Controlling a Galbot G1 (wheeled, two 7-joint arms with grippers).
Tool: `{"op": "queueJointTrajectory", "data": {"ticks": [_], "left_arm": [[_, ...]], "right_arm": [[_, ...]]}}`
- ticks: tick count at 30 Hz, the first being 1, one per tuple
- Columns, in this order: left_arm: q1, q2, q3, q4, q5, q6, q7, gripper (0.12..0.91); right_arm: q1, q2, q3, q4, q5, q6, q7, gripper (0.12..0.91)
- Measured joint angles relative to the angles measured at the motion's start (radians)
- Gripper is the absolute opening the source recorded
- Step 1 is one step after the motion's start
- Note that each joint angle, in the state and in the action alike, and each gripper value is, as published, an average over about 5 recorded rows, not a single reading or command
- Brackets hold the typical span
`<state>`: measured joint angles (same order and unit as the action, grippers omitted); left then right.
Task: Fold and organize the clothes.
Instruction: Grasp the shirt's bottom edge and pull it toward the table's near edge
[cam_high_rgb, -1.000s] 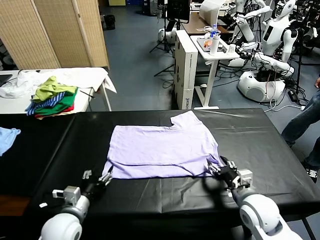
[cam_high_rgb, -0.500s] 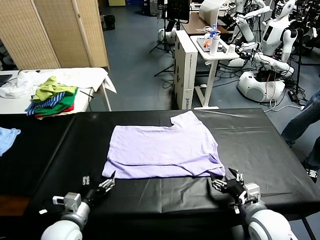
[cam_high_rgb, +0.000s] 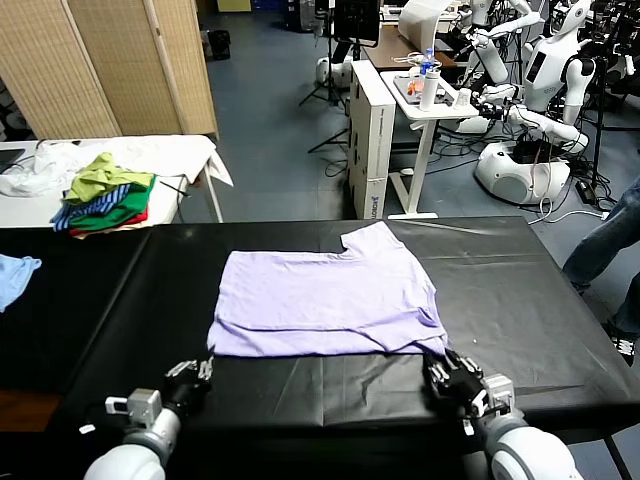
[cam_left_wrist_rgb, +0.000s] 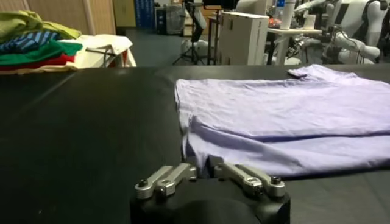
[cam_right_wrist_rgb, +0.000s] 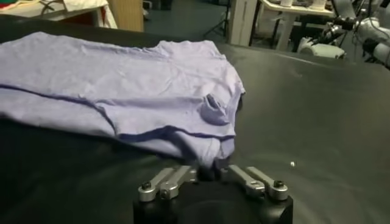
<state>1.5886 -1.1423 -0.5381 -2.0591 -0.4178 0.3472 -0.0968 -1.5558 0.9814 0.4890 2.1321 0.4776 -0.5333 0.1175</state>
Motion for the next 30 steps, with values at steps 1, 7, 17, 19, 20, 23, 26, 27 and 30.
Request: {"op": "queueJointTrajectory", "data": {"ticks": [1, 7, 17, 19, 20, 23, 26, 27, 30], "left_arm": [[0.005, 0.003, -0.002, -0.005, 0.001, 0.003, -0.003, 0.146], [0.067, 0.031, -0.03, -0.058, 0.016, 0.026, -0.021, 0.146], [0.262, 0.052, -0.092, -0.167, 0.06, 0.036, -0.021, 0.146], [0.293, 0.054, -0.104, -0.18, 0.062, 0.037, -0.021, 0.146], [0.306, 0.055, -0.109, -0.185, 0.062, 0.036, -0.021, 0.146], [0.334, 0.054, -0.12, -0.195, 0.062, 0.036, -0.02, 0.146], [0.351, 0.051, -0.124, -0.203, 0.061, 0.043, -0.027, 0.146], [0.355, 0.05, -0.126, -0.207, 0.061, 0.046, -0.031, 0.146], [0.37, 0.047, -0.133, -0.219, 0.06, 0.055, -0.038, 0.171]], "right_arm": [[-0.012, -0.005, 0.007, 0.01, 0.004, -0.007, -0.003, 0.141], [-0.093, -0.029, 0.056, 0.084, 0.026, -0.073, 0.003, 0.141], [-0.177, -0.044, 0.1, 0.168, 0.05, -0.181, 0.007, 0.141], [-0.189, -0.044, 0.104, 0.179, 0.05, -0.188, 0.007, 0.143], [-0.195, -0.043, 0.106, 0.184, 0.05, -0.191, 0.007, 0.145], [-0.211, -0.042, 0.112, 0.199, 0.051, -0.2, 0.008, 0.232], [-0.229, -0.043, 0.124, 0.219, 0.056, -0.203, 0.011, 0.394], [-0.236, -0.044, 0.128, 0.227, 0.058, -0.203, 0.013, 0.451], [-0.258, -0.049, 0.144, 0.253, 0.071, -0.203, 0.026, 0.641]]}}
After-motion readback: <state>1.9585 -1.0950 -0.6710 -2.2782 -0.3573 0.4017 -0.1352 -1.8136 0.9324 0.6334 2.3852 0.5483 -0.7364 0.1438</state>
